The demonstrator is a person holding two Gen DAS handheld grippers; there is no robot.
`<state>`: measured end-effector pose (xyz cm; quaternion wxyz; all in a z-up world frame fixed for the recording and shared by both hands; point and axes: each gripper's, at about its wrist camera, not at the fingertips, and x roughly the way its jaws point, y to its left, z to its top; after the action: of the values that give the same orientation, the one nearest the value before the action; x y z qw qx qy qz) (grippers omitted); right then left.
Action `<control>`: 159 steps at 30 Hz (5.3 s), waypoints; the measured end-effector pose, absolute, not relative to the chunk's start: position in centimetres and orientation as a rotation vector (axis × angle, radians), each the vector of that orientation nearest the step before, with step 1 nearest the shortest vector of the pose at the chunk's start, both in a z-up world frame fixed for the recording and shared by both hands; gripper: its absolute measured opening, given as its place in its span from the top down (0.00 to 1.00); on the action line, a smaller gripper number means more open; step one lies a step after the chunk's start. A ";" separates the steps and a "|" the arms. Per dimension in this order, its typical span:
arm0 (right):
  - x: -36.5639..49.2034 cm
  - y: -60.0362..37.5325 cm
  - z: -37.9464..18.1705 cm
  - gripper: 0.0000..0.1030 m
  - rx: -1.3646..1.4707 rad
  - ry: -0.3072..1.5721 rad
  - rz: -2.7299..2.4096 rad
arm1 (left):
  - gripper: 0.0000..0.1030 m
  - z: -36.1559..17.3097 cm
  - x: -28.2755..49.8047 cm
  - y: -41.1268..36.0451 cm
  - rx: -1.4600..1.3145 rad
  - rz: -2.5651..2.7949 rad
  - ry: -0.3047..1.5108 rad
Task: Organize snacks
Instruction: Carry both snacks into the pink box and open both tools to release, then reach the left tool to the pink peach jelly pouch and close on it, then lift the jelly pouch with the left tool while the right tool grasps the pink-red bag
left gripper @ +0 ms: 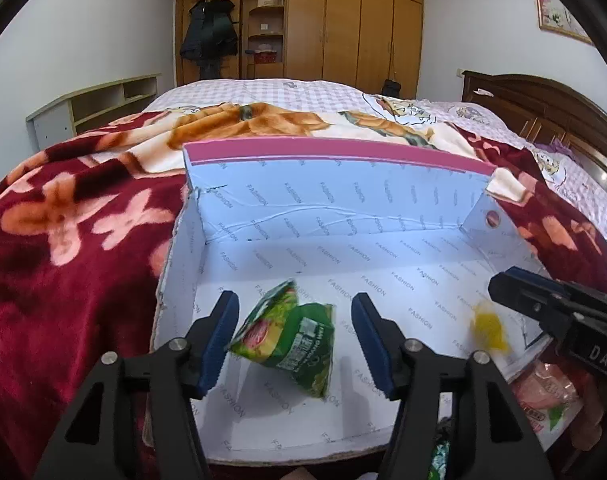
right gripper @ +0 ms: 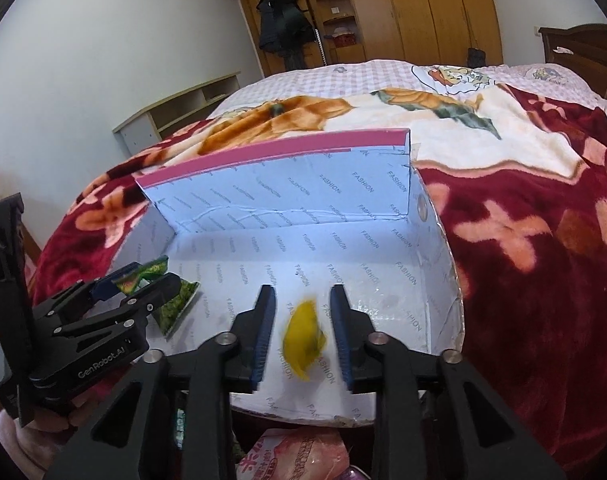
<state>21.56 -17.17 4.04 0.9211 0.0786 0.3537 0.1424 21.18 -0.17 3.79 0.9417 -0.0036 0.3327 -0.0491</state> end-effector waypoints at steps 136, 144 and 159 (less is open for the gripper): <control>10.5 -16.4 0.8 0.37 0.290 0.750 0.183 | 0.23 -0.1 7.5 -0.6 0.001 -0.168 0.638; 11.2 -16.3 0.7 0.37 0.311 0.740 0.186 | 0.23 -0.6 8.5 0.6 -0.089 -0.172 0.678; 10.6 -16.6 0.4 0.56 0.327 0.711 0.186 | 0.27 0.1 10.0 1.9 -0.160 -0.139 0.645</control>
<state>10.58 -16.65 0.35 0.9202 0.1593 0.3460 0.0905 9.97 1.88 0.06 0.9429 -0.0787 0.3166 -0.0679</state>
